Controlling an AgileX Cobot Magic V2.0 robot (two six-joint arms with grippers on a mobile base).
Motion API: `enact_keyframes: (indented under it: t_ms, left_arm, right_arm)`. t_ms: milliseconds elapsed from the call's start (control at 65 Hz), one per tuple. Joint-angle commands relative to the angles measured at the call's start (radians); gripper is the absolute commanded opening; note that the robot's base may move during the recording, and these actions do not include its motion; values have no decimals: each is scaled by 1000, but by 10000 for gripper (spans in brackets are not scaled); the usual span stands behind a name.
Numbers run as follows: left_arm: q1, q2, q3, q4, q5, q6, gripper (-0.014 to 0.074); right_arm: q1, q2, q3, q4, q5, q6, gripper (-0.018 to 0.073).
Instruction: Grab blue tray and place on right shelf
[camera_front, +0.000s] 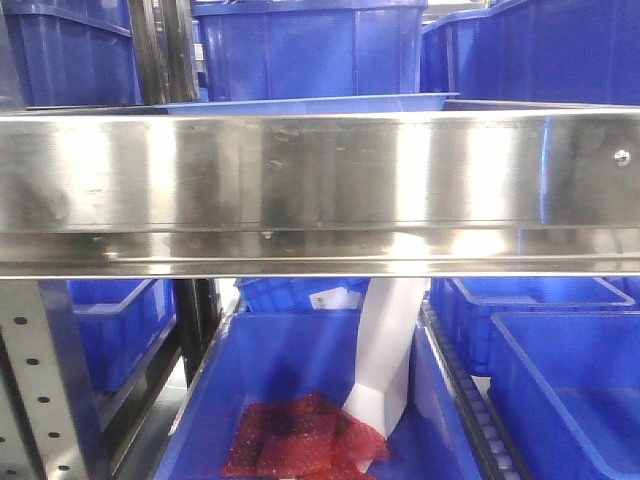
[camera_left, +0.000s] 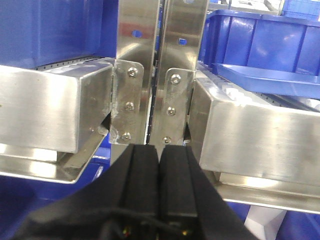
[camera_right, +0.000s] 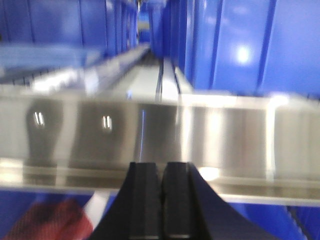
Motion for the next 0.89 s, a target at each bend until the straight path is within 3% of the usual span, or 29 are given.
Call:
enact_keyframes:
  t_ms: [0, 877]
  left_arm:
    - [-7, -15, 30, -3, -95, 5, -48]
    - [-7, -15, 30, -3, -95, 5, -48]
  right_arm:
    - [-6, -22, -15, 1, -127, -6, 56]
    - [-6, -22, -15, 1, -166, -6, 56]
